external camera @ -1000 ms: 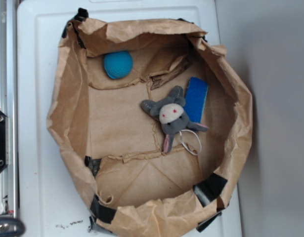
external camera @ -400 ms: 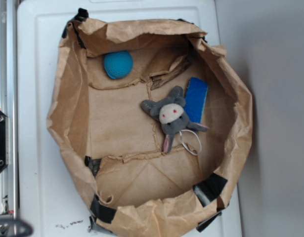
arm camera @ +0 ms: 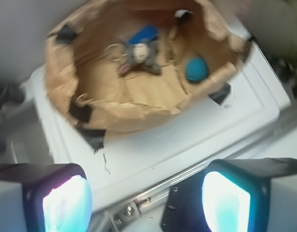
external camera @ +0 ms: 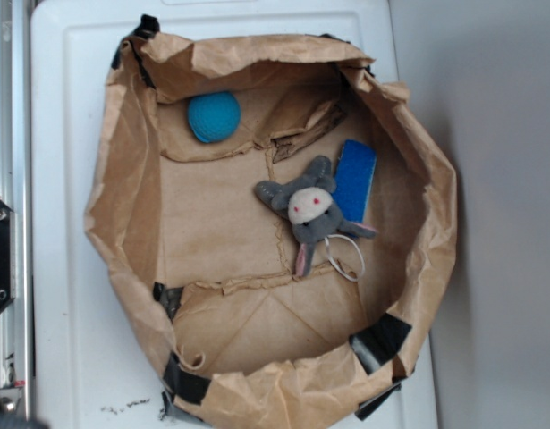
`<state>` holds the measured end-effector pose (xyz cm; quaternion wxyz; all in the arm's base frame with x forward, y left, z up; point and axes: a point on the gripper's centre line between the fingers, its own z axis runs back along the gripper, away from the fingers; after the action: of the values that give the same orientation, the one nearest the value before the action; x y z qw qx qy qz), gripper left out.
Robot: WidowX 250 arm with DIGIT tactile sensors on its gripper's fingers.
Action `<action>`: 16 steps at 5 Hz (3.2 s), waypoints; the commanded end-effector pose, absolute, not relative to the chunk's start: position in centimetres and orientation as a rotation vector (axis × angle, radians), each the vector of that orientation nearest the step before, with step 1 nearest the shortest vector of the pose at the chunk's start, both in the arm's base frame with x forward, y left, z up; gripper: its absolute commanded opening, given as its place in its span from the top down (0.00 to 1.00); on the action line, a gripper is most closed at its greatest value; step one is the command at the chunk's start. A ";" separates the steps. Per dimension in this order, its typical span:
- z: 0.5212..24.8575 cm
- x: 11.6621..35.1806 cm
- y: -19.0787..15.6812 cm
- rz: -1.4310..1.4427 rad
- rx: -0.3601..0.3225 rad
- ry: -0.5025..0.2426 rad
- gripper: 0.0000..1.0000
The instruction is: Grab the gray animal.
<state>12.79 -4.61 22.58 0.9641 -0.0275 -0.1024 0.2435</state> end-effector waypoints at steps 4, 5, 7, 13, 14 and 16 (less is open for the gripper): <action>19.5 26.6 -0.3 0.496 0.011 -0.137 0.00; 18.7 30.3 2.0 0.633 -0.011 -0.148 0.00; 18.7 30.3 2.0 0.633 -0.011 -0.148 0.00; 16.8 32.4 2.4 -0.116 -0.024 -0.284 0.00; 17.5 29.5 1.2 -0.362 -0.079 -0.285 0.00; 19.5 20.0 -1.8 -0.652 -0.073 -0.170 0.00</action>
<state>19.59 -1.85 18.36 0.9448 -0.0441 -0.0692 -0.3172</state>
